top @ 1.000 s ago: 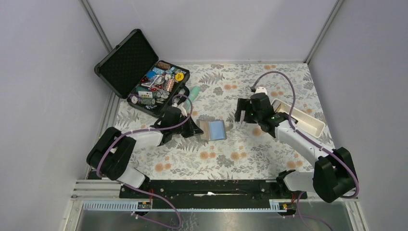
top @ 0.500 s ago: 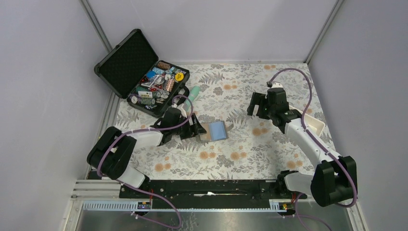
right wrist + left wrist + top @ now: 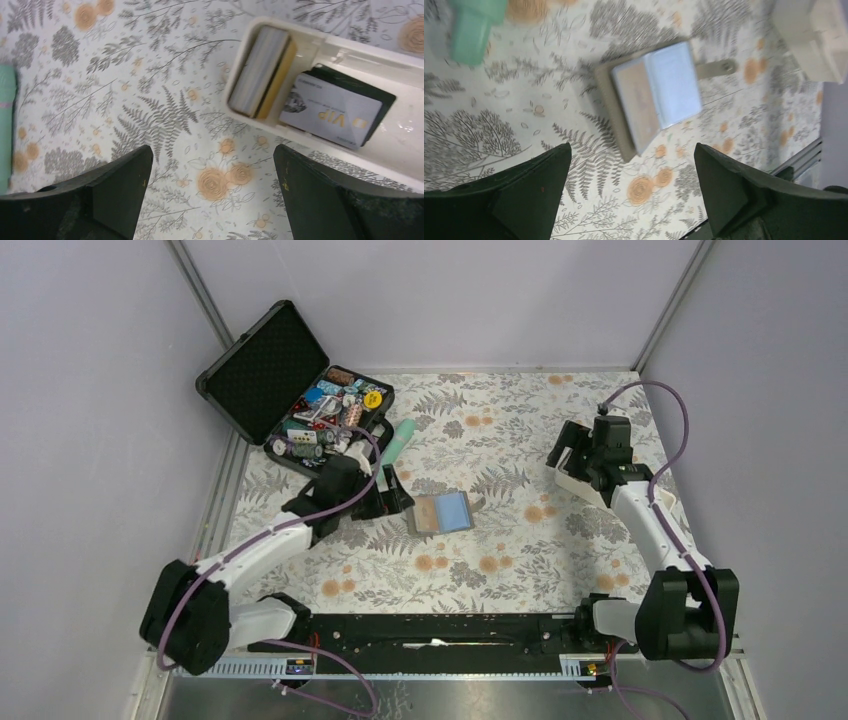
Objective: Put the credit cards into the card holder
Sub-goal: Place the card holder at the center of the board, then pick up the credit card from the storage box.
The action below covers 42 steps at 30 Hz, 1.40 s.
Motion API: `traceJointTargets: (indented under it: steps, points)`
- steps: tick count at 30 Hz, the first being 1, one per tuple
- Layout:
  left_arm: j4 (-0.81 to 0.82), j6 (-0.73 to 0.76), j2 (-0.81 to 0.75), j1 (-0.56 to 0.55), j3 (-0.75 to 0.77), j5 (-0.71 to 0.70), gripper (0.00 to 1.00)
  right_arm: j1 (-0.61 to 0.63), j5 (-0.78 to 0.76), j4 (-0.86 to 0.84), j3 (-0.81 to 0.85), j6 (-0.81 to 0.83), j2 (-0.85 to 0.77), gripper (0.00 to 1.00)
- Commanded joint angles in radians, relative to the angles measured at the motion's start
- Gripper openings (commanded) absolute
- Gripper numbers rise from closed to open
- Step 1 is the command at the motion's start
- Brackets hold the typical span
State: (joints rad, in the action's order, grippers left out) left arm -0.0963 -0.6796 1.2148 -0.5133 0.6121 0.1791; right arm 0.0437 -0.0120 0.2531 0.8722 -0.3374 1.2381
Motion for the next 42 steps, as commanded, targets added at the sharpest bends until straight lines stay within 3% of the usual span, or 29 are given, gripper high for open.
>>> traceJointTargets:
  steps: [1, 12, 22, 33, 37, 42]
  points:
    - [-0.16, 0.084, -0.119, 0.029, 0.175, -0.044, 0.99, -0.071, 0.01, -0.042, 0.041, -0.009, 0.041, 0.99]
    - [-0.466, 0.299, -0.145, 0.236, 0.48, 0.076, 0.99, -0.161, -0.001, -0.077, 0.059, -0.006, 0.129, 1.0]
    - [-0.467, 0.362, -0.218, 0.272, 0.41, -0.098, 0.99, -0.186, 0.032, -0.102, 0.109, -0.011, 0.256, 1.0]
    - [-0.477, 0.365, -0.196, 0.273, 0.422, -0.076, 0.99, -0.186, 0.084, -0.119, 0.154, -0.018, 0.343, 0.99]
    - [-0.477, 0.364, -0.195, 0.274, 0.422, -0.076, 0.99, -0.186, 0.152, -0.133, 0.177, -0.027, 0.389, 0.92]
    - [-0.477, 0.362, -0.194, 0.278, 0.423, -0.076, 0.99, -0.186, 0.149, -0.131, 0.198, -0.023, 0.42, 0.9]
